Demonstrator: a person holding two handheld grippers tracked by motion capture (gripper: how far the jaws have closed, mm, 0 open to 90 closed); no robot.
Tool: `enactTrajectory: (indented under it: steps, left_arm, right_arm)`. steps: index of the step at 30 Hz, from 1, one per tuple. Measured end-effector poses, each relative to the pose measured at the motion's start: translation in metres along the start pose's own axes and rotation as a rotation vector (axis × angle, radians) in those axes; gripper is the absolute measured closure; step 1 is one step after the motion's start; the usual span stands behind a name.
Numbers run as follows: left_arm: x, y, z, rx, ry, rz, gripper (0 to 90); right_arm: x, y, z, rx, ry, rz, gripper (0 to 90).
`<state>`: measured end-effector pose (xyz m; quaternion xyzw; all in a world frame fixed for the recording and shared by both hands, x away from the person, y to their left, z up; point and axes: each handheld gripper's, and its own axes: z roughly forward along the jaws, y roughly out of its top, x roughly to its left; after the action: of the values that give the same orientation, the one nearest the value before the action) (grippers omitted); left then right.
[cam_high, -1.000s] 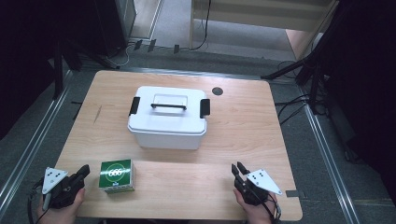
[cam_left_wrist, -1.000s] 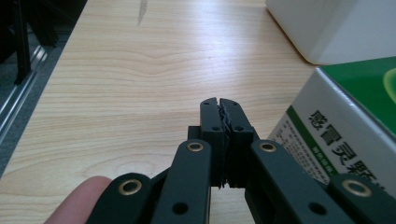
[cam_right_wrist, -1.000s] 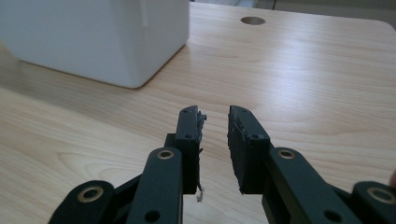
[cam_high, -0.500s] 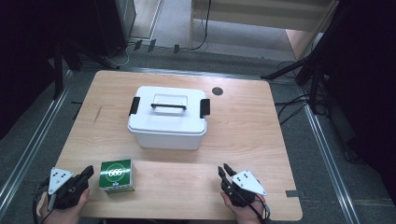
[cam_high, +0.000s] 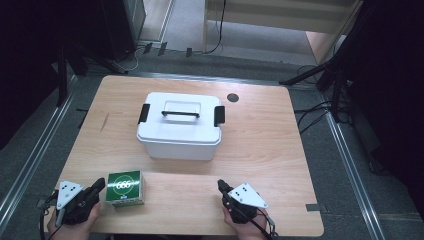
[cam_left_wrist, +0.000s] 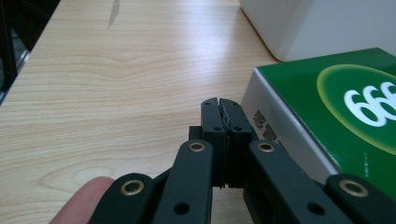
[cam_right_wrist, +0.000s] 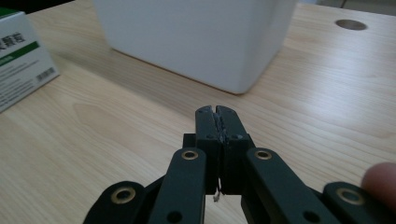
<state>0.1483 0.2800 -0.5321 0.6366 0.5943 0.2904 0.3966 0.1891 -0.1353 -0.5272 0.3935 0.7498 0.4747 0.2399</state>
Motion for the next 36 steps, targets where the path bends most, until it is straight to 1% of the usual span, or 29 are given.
enactTrajectory:
  steps: [1, 2, 3, 4, 5, 6, 8, 9, 10, 11, 12, 13, 14, 15, 18, 19, 20, 21, 22, 23, 24, 25, 27, 31, 35, 36]
  left_arm:
    - [0.0, 0.0, 0.0, 0.0, 0.0, 0.0, 90.0]
    - [-0.001, 0.0, 0.0, 0.003, -0.005, 0.004, 90.0]
    - [-0.001, 0.0, 0.0, 0.003, -0.005, 0.004, 90.0]
    - [-0.002, 0.0, 0.0, 0.002, -0.007, 0.004, 90.0]
    - [-0.002, 0.0, 0.0, 0.005, -0.009, 0.006, 90.0]
    - [-0.004, -0.001, 0.0, 0.006, -0.013, 0.007, 90.0]
    - [-0.006, -0.001, 0.0, 0.01, -0.021, 0.008, 90.0]
    - [-0.006, -0.001, 0.0, 0.01, -0.021, 0.008, 90.0]
    - [-0.006, -0.001, 0.0, 0.012, -0.022, 0.011, 90.0]
    - [-0.007, -0.002, -0.001, 0.015, -0.019, 0.012, 90.0]
    - [-0.007, -0.002, -0.003, 0.02, -0.02, 0.013, 90.0]
    - [-0.007, -0.002, -0.003, 0.02, -0.02, 0.013, 90.0]
    - [-0.007, -0.003, -0.005, 0.023, -0.02, 0.009, 90.0]
    - [-0.007, -0.003, -0.005, 0.023, -0.02, 0.009, 90.0]
    - [-0.008, -0.005, -0.008, 0.028, -0.022, 0.011, 90.0]
    - [-0.008, -0.005, -0.008, 0.028, -0.022, 0.011, 90.0]
    - [-0.008, -0.006, -0.009, 0.031, -0.026, 0.012, 90.0]
    - [-0.009, -0.007, -0.008, 0.035, -0.034, 0.013, 90.0]
    - [-0.01, -0.007, -0.008, 0.035, -0.03, 0.015, 90.0]
    - [-0.01, -0.007, -0.008, 0.035, -0.03, 0.015, 90.0]
    - [-0.01, -0.007, -0.008, 0.036, -0.033, 0.013, 90.0]
    - [-0.01, -0.007, -0.008, 0.036, -0.033, 0.013, 90.0]
    - [-0.009, -0.007, -0.008, 0.037, -0.035, 0.012, 90.0]
    - [-0.011, -0.007, -0.008, 0.038, -0.04, 0.016, 90.0]
    - [-0.015, -0.007, -0.007, 0.04, -0.046, 0.021, 90.0]
    - [-0.016, -0.007, -0.007, 0.042, -0.052, 0.024, 90.0]
  right_arm:
    - [0.0, 0.0, 0.0, 0.0, 0.0, 0.0, 89.1]
    - [0.007, 0.003, 0.004, -0.003, 0.018, -0.007, 89.1]
    - [0.007, 0.003, 0.004, -0.003, 0.018, -0.007, 89.1]
    - [0.014, 0.005, 0.009, -0.005, 0.044, -0.005, 89.2]
    - [0.014, 0.005, 0.009, -0.005, 0.044, -0.005, 89.2]
    - [0.022, 0.007, 0.015, -0.003, 0.07, -0.005, 89.1]
    - [0.031, 0.009, 0.02, -0.002, 0.09, -0.004, 89.1]
    - [0.031, 0.009, 0.02, -0.002, 0.09, -0.004, 89.1]
    - [0.035, 0.01, 0.023, -0.003, 0.101, 0.0, 89.2]
    - [0.044, 0.011, 0.029, -0.004, 0.118, -0.001, 89.4]
    - [0.048, 0.012, 0.032, -0.002, 0.13, 0.002, 89.5]
    - [0.048, 0.012, 0.032, -0.002, 0.13, 0.002, 89.5]
    - [0.057, 0.014, 0.037, 0.0, 0.143, -0.01, 89.7]
    - [0.057, 0.014, 0.037, 0.0, 0.143, -0.01, 89.7]
    - [0.073, 0.016, 0.048, 0.005, 0.171, -0.021, 90.0]
    - [0.073, 0.016, 0.048, 0.005, 0.171, -0.021, 90.0]
    - [0.077, 0.016, 0.051, 0.009, 0.178, -0.019, 90.0]
    - [0.084, 0.016, 0.056, 0.017, 0.192, -0.02, 90.0]
    - [0.087, 0.016, 0.059, 0.016, 0.2, -0.025, 90.0]
    - [0.087, 0.016, 0.059, 0.016, 0.2, -0.025, 90.0]
    - [0.094, 0.016, 0.064, 0.03, 0.215, -0.032, 90.0]
    - [0.094, 0.016, 0.064, 0.03, 0.215, -0.032, 90.0]
    - [0.101, 0.016, 0.068, 0.038, 0.229, -0.041, 90.0]
    - [0.111, 0.02, 0.077, 0.049, 0.249, -0.03, 90.0]
    - [0.117, 0.022, 0.082, 0.059, 0.261, -0.037, 90.0]
    - [0.121, 0.024, 0.085, 0.065, 0.27, -0.038, 90.0]
